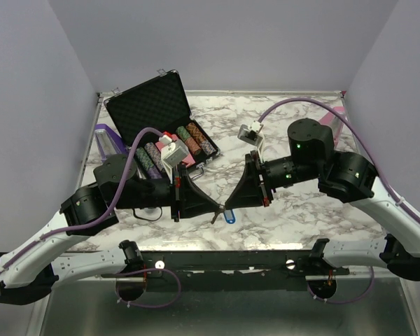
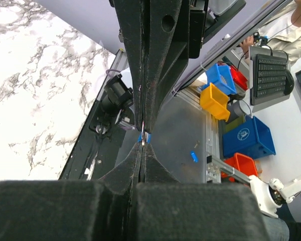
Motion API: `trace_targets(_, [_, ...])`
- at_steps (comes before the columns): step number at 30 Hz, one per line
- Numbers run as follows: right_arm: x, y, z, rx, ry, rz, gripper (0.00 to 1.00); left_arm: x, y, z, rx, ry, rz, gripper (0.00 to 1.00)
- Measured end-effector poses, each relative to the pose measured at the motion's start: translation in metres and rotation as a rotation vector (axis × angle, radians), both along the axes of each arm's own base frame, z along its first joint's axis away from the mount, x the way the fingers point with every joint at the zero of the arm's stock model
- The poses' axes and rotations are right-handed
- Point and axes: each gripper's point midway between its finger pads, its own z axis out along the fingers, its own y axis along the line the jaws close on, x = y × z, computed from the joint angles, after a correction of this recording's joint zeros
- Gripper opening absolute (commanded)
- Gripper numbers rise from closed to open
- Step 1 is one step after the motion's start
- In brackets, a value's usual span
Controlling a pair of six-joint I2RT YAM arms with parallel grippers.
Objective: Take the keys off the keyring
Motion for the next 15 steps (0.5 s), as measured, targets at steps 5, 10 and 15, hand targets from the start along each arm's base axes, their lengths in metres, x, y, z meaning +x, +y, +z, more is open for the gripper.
trace_targets(5, [-0.002,0.002,-0.005,-0.032,-0.005,-0.006,0.01,-0.001,0.002,-0.005,0.023,0.013,-0.003,0.0])
trace_targets(10, [-0.003,0.004,-0.01,-0.058,-0.013,-0.014,0.01,-0.002,0.003,-0.009,0.045,0.025,-0.003,0.0])
trace_targets(15, [-0.002,0.003,-0.012,-0.071,-0.027,-0.024,0.01,-0.001,0.002,-0.01,0.053,0.025,-0.001,0.0])
